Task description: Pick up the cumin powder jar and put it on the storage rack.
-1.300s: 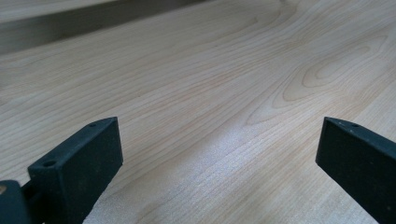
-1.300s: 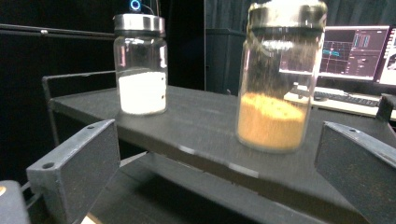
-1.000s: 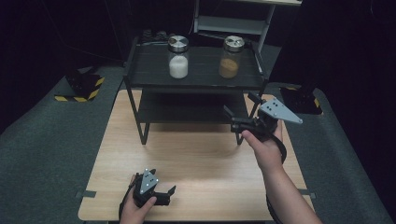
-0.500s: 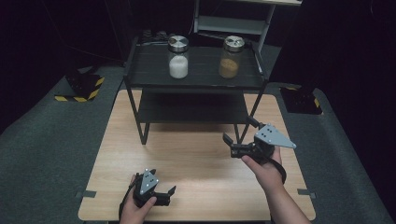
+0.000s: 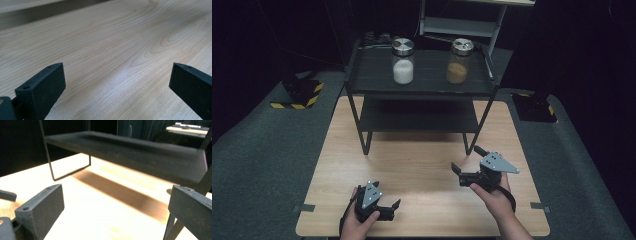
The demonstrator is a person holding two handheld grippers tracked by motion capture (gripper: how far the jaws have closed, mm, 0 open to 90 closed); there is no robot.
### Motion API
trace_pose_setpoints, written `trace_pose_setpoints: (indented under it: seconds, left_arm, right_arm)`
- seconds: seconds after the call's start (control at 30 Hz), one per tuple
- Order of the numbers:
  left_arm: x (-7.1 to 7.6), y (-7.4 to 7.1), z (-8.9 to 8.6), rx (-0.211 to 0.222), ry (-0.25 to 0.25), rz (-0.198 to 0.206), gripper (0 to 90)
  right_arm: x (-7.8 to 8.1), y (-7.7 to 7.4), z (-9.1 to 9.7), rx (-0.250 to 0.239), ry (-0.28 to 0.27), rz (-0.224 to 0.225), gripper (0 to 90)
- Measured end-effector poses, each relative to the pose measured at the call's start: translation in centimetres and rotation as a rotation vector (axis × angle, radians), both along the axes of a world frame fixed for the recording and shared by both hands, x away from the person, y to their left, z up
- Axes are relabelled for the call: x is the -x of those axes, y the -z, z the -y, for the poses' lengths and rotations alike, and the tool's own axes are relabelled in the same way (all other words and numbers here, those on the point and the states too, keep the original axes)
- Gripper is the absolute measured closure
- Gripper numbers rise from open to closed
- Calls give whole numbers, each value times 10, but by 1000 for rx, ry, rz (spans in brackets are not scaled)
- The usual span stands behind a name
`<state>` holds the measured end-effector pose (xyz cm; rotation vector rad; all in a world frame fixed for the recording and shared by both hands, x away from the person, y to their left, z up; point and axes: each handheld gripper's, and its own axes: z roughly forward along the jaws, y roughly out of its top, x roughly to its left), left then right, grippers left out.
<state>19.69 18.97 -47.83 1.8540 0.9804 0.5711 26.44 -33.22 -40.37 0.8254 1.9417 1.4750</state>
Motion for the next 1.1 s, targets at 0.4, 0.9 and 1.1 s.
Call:
trace_pose_setpoints:
  seconds: [0.4,0.9,1.1]
  left_arm:
    - [0,0,0,-5,3,-1,9]
    - [2,2,-1,11,-2,8,9]
    - [3,0,4,-25,15,16,10]
  right_arm:
    - [10,37,8,73,10,-77,0]
    - [14,66,21,126,49,-182,2]
    - [20,68,24,135,52,-151,2]
